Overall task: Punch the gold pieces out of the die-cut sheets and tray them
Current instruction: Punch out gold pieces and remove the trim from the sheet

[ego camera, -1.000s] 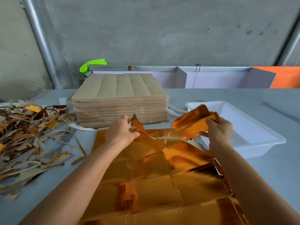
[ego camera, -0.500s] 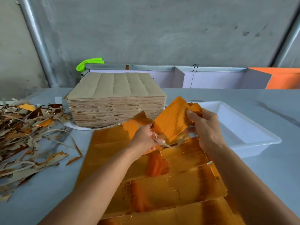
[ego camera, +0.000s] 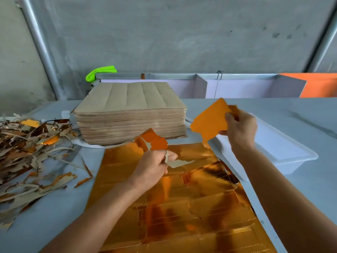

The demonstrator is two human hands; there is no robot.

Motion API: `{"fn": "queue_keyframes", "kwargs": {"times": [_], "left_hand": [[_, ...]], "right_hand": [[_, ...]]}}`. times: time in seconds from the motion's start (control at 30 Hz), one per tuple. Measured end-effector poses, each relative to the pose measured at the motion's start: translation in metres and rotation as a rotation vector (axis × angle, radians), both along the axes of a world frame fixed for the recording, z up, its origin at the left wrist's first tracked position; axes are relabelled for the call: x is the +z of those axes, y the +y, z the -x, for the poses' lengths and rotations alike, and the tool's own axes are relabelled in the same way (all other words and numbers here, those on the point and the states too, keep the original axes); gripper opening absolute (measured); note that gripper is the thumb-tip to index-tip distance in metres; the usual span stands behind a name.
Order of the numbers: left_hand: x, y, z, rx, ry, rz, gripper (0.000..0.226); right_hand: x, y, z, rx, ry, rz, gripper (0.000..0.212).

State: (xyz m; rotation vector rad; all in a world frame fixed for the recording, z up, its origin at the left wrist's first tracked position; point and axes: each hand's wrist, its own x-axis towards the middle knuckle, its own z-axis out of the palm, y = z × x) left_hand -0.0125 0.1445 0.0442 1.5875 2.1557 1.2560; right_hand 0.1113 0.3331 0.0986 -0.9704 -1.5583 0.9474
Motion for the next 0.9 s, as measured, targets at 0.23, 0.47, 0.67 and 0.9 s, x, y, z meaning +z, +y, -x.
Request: {"fn": "queue_keyframes", "kwargs": {"times": [0.23, 0.47, 0.67, 0.9], "left_hand": [[-0.001, -0.013, -0.003, -0.036, 0.329, -0.108, 0.028], [-0.004, -0.02, 0.02, 0.596, 0.318, 0.006, 0.071], [-0.004, -0.004, 0.053, 0.634, 0.3, 0.389, 0.043], [-0.005, 0.002, 0.058, 0.418, 0.057, 0.152, 0.025]], "right_hand": [[-0.023, -0.04, 0.06, 0.275, -0.55, -0.066, 0.017], [-0.048, -0.059, 0.079, 0.474, -0.487, 0.083, 0.008], [-0.05, -0.061, 0.075, 0.473, -0.524, -0.035, 0.008], [-0.051, -0.077, 0.072, 0.612, -0.498, -0.245, 0.018]]}}
